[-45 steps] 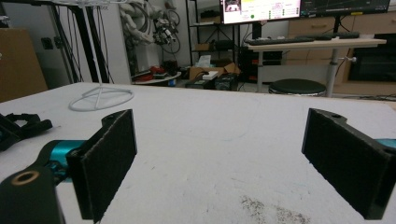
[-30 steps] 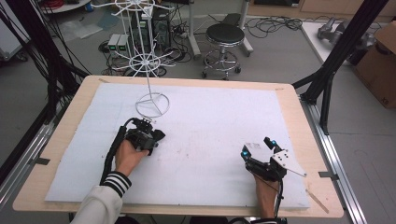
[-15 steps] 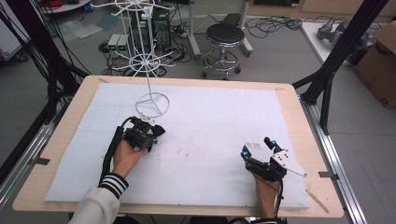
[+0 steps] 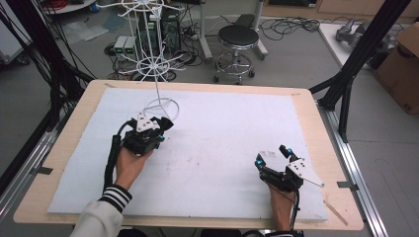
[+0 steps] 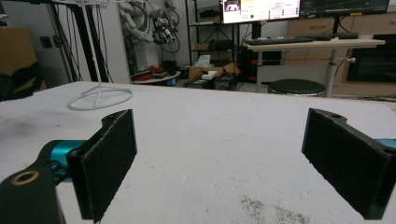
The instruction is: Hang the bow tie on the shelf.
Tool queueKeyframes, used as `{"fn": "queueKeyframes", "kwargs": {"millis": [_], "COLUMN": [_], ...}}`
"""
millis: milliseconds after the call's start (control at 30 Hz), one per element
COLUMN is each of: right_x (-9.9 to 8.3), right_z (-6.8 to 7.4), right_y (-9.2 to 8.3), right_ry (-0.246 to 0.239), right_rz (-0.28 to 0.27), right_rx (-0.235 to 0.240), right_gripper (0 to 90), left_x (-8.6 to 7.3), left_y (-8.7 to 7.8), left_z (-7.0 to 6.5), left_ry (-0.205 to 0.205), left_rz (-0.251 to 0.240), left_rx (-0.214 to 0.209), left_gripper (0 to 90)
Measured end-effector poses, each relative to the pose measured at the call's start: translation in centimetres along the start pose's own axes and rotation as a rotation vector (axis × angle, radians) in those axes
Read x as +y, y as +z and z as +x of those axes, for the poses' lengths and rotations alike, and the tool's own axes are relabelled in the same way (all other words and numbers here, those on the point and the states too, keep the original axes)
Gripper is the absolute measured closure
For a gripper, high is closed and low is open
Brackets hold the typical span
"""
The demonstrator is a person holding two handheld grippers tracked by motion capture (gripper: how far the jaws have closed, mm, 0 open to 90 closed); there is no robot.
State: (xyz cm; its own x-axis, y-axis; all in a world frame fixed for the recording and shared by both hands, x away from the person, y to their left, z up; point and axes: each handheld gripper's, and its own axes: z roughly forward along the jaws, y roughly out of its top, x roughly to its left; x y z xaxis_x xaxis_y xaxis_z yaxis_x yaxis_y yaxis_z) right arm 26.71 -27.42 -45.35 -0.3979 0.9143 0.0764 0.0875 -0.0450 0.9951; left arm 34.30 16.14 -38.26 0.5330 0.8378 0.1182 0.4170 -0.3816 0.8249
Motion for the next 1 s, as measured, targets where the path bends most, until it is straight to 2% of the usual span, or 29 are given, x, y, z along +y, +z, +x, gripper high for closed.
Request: {"fn": "queueKeyframes", "kwargs": {"millis": [267,400,500,633,833,1000], "right_x": [0.0,0.0,0.0,0.0,0.0,0.0], "right_z": [0.0,0.0,0.0,0.0,0.1,0.1], "right_y": [0.0,0.0,0.1,0.1,0.1,0.1], "right_ry": [0.002,0.002,-0.002,-0.001,-0.002,0.001], "right_rz": [0.001,0.001,-0.001,0.002,0.006,0.008], "right_rx": [-0.002,-0.002,-0.002,-0.002,-0.005,-0.004], "right_gripper": [9.3,9.3,9.3,9.3,9.3,9.3], "left_x": [0.0,0.0,0.0,0.1,0.2,1.0], "left_y": [-1.4,-2.0,-2.4,-2.9,-3.4,-4.1], "left_z": [0.4,0.6,0.8,1.2,1.7,2.2], "left_ry": [0.006,0.004,-0.027,-0.062,-0.077,-0.078], "left_rz": [-0.155,-0.204,-0.244,-0.274,-0.301,-0.336], "left_rx": [0.027,0.041,0.040,0.035,0.038,0.047], "left_gripper": [76.5,76.6,76.8,76.8,76.8,76.9]}}
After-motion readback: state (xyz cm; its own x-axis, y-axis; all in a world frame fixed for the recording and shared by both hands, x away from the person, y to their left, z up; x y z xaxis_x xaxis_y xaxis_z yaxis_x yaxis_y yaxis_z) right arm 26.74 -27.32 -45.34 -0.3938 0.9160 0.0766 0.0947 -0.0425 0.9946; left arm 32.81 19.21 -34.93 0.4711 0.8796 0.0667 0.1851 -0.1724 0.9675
